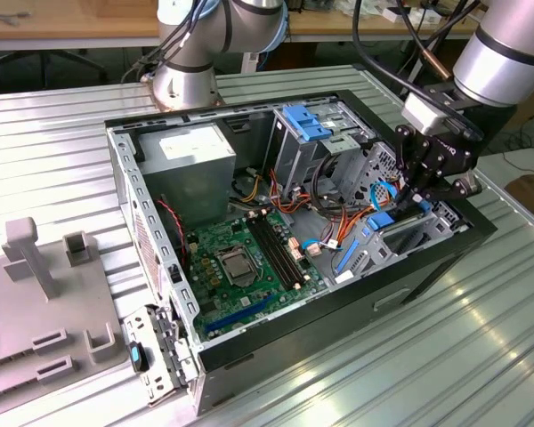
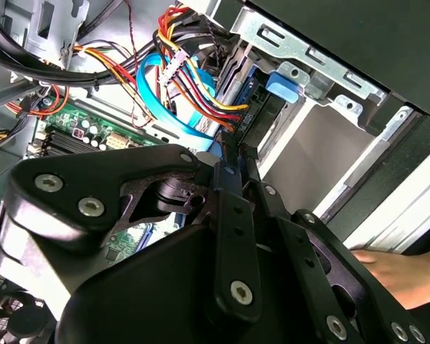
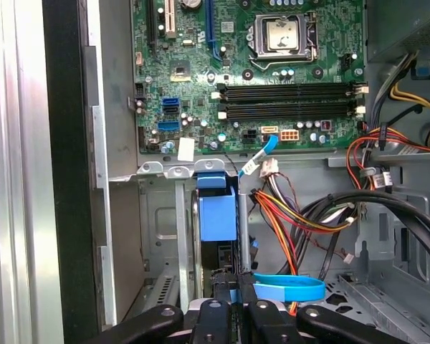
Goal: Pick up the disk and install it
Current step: 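Insert the second disk wire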
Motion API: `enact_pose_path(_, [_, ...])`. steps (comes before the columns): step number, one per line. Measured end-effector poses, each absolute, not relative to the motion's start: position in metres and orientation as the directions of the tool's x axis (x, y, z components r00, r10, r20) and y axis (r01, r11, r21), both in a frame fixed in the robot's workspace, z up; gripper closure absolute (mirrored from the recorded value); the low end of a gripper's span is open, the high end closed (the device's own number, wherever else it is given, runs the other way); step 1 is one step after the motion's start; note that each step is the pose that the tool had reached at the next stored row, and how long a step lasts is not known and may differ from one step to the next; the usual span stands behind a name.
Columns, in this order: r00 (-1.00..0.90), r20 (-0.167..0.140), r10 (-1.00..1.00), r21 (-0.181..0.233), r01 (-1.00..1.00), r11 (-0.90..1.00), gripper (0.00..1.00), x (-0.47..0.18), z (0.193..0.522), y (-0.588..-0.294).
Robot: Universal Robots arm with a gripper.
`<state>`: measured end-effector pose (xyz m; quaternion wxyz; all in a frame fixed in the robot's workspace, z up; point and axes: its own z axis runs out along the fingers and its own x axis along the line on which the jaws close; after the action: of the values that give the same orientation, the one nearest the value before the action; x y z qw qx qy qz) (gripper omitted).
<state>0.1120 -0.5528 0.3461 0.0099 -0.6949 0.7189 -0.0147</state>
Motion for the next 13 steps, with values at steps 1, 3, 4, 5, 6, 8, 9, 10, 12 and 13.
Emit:
enact_pose_path(1, [-0.034,0.006,-0.999,-0.035,-0.999,0.034,0.84,0.112,0.3472,-0.5527])
enact_pose_path(3, [-0.034,0.007,-0.999,-0.035,-0.999,0.034,0.84,0.112,0.3486,-0.5527])
enact_pose_path(4, [-0.034,0.006,-0.999,-0.035,-0.999,0.034,0.84,0.112,0.3486,-0.5527])
enact_pose_path(5, [-0.034,0.006,-0.999,-0.035,-0.999,0.034,0.84,0.112,0.3486,-0.5527])
enact_pose_path(6, [-0.034,0.007,-0.999,-0.035,-0.999,0.034,0.84,0.112,0.3487,-0.5527])
enact_pose_path(8, [-0.034,0.007,-0.999,-0.035,-0.999,0.034,0.84,0.112,0.3487,-0.5527])
enact_pose_path(9, [-0.034,0.006,-0.999,-0.035,-0.999,0.034,0.84,0.112,0.3487,-0.5527])
enact_pose_path(10, [-0.034,0.006,-0.999,-0.035,-0.999,0.034,0.84,0.112,0.3487,-0.5527])
enact_pose_path(12, [-0.027,0.006,-1.0,-0.035,-0.999,0.027,0.84,0.112,0.3487,-0.5527])
enact_pose_path(13, [-0.025,0.006,-1.0,-0.035,-0.999,0.025,0.84,0.112,0.3488,-0.5527])
